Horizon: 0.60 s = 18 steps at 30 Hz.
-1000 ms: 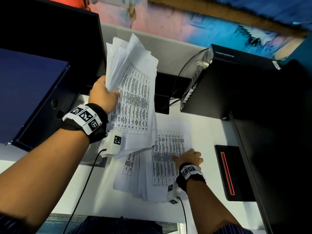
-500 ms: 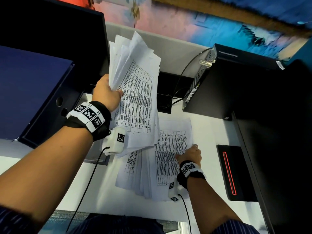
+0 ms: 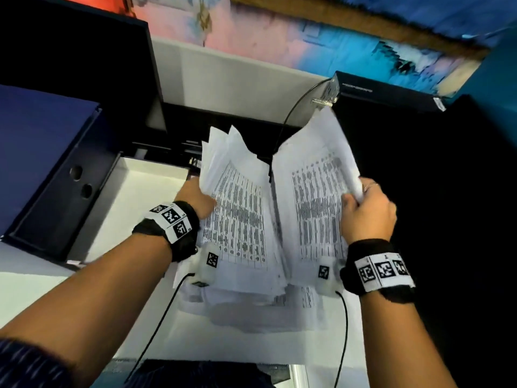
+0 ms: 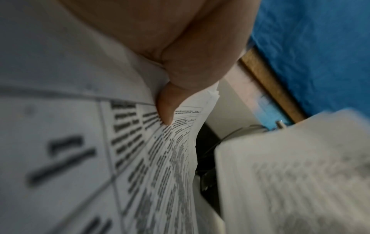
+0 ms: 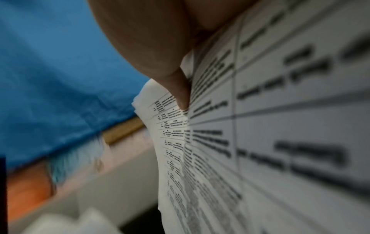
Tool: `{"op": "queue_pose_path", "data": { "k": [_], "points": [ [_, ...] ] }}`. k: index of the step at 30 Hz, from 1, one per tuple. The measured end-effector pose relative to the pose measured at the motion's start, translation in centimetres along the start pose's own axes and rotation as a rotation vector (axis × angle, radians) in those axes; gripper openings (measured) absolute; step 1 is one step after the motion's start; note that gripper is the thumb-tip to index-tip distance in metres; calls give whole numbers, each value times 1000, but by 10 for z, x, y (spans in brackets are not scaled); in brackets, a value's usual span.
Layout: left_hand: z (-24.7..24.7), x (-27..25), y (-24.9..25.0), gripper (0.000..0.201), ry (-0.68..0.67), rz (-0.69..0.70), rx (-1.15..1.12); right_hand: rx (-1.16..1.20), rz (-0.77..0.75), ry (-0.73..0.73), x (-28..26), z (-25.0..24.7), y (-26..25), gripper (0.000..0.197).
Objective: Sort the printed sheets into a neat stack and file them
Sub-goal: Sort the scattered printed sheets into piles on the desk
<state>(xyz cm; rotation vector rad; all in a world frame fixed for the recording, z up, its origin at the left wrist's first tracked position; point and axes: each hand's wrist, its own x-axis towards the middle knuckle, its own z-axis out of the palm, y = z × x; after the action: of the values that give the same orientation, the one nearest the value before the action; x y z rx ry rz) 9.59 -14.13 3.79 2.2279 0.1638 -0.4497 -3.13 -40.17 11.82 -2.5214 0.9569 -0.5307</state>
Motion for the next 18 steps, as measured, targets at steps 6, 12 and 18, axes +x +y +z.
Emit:
{"op": "queue_pose_path", "data": {
  "k": [6, 12, 18],
  "points": [
    [45, -4, -28, 20, -42, -92, 21, 413, 20, 53, 25, -16, 0, 26],
    [50, -4, -37, 54, -61, -183, -127, 385, 286, -357, 0, 109, 55, 45],
    [54, -11, -34, 77, -162, -241, -30, 10, 117, -657, -58, 185, 51, 62]
  ]
}}
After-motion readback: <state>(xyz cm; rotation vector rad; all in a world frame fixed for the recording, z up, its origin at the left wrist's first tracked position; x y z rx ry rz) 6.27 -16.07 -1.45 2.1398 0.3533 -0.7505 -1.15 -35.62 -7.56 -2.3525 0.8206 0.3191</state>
